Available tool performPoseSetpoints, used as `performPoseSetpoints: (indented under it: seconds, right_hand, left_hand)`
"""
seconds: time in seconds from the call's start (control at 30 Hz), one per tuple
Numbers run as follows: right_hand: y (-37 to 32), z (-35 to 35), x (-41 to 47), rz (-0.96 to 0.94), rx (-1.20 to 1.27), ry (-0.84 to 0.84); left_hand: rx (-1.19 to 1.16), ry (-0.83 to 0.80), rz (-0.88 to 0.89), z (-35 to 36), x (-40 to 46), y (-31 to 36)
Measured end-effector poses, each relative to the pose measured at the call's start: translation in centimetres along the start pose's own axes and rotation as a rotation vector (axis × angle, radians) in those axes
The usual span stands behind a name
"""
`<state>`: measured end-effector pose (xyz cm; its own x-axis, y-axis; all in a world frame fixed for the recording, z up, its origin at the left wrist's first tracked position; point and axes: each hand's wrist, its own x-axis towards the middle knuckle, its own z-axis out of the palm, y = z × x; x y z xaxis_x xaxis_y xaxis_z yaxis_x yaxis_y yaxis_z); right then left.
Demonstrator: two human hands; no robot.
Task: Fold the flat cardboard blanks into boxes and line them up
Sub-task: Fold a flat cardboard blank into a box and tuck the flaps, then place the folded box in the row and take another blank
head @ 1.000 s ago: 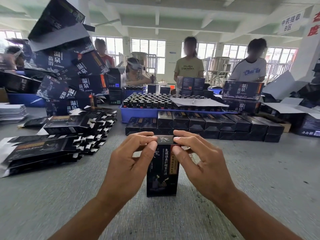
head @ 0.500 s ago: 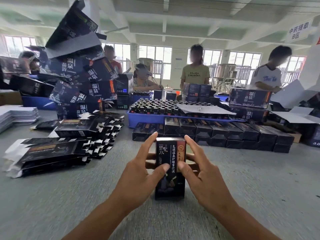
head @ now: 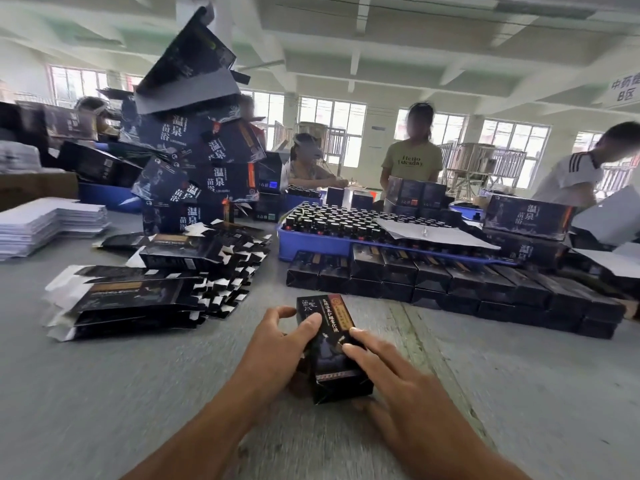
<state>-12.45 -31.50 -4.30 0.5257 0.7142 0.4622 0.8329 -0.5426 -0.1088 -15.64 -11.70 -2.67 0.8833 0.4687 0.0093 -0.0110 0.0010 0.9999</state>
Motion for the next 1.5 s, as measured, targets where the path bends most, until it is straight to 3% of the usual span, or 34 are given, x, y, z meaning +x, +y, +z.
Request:
performPoseSetpoints:
  seconds: [0.17, 0.2, 0.3, 0.37, 0.43, 0.73, 1.0, 1.27, 1.5]
  right_hand:
    - [-0.2, 0.0, 0.6, 0.009, -0.093, 0.012]
    - [0.0, 0.1, 1.0, 0.019, -0.079, 0.022]
    - [1.1, 0.4, 2.8, 0.077, -0.097, 0.094]
    - [2.1, 0.5, 4.9, 0.105, -0.137, 0.102]
    - [3.1, 0.9, 7.5, 0.122, -0.177, 0.085]
    - [8.5, 4.0, 19.5, 0.268, -0.305, 0.029]
    - [11.3, 5.9, 24.0, 0.42, -0.366, -0.136]
    - [6.9, 4.7, 18.9, 0.367, -0.169, -0.02]
    - [1.9, 2.7, 9.2, 0.366, 0.031, -0.248]
  left_hand:
    - [-0.004, -0.004, -0.007, -0.3, 0.3, -0.2]
    - [0.093, 0.034, 0.037, -0.5, 0.5, -0.3]
    - [0.763, 0.187, 0.238, -1.4, 1.3, -1.4]
    - [1.05, 0.163, 0.282, -1.4, 1.7, -2.3]
    - [1.191, 0.085, 0.277, -0.9, 1.8, -2.9]
    - [1.251, 0.07, 0.247, -0.4, 2.4, -3.5]
    - [1.249, 0.071, 0.227, 0.1, 2.8, -3.7]
    - [1.199, 0.032, 0.224, 0.0, 2.7, -3.7]
    - [1.199, -0.003, 0.202, -0.5, 1.9, -2.8]
